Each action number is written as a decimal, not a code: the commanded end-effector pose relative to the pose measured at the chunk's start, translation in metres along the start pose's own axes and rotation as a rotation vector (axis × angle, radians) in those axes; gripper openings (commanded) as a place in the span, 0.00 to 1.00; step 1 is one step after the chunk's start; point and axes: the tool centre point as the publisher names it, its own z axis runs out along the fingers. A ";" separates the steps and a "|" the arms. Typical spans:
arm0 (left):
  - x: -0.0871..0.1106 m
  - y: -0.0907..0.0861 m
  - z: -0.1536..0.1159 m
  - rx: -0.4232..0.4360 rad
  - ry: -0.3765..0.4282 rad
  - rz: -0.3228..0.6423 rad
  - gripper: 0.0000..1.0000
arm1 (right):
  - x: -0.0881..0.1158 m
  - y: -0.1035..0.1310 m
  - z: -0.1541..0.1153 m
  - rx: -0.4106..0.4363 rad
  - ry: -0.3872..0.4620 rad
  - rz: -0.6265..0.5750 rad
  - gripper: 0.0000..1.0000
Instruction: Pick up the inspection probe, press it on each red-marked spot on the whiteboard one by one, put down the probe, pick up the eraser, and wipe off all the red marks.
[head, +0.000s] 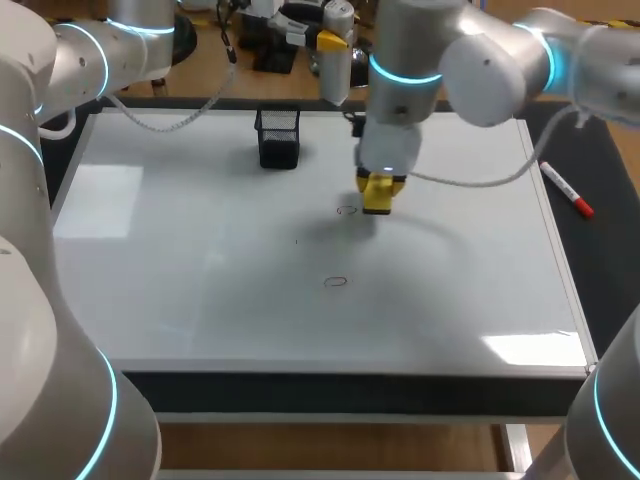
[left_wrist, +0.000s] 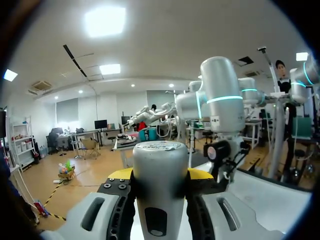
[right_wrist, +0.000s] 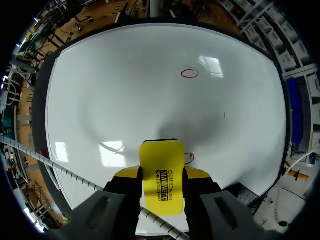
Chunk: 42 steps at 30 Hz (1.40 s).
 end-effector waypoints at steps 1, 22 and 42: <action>-0.007 0.003 -0.002 0.009 0.104 -0.001 0.00 | -0.023 -0.002 0.006 -0.008 0.032 -0.022 0.00; -0.007 0.003 -0.002 0.009 0.104 -0.001 0.00 | -0.069 0.016 0.029 -0.023 0.023 -0.121 0.00; -0.007 0.003 -0.002 0.009 0.104 -0.001 0.00 | -0.052 0.007 0.047 -0.087 0.020 -0.102 0.00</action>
